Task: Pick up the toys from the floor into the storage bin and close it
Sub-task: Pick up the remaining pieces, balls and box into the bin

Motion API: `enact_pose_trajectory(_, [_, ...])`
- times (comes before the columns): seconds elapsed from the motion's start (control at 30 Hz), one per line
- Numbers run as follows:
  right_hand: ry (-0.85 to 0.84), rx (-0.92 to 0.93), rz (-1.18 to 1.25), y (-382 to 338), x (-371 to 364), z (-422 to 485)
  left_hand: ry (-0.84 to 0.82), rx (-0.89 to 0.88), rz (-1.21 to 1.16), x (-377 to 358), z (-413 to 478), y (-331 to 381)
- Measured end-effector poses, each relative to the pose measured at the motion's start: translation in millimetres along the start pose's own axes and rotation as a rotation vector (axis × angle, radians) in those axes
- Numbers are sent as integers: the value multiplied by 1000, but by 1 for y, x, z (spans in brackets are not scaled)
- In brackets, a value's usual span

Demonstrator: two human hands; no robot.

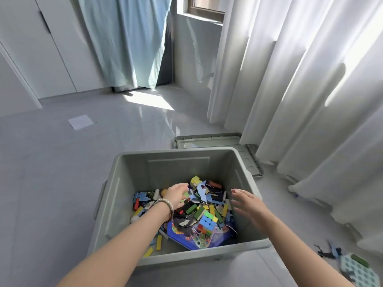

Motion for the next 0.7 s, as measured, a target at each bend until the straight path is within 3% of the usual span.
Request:
enact_pose_trajectory(0.2, [228, 105, -5, -16, 146, -43, -87, -266, 293, -123, -13, 41])
enact_pose_trajectory(0.4, [426, 83, -137, 12, 291, -102, -216, -529, 490, -261, -41, 66])
enact_pose_trajectory(0.7, [644, -21, -131, 108, 477, -121, -396, -408, 835, -441, -5, 5])
Point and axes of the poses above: each hand's wrist, its own z-axis towards the middle knuckle, its own x-axis out of the back of the hand, y = z × x, the point moved 2 cm from there along z, towards the middle knuckle, and after that the axes turned 12 degrees about z, right-handed, at the moved point
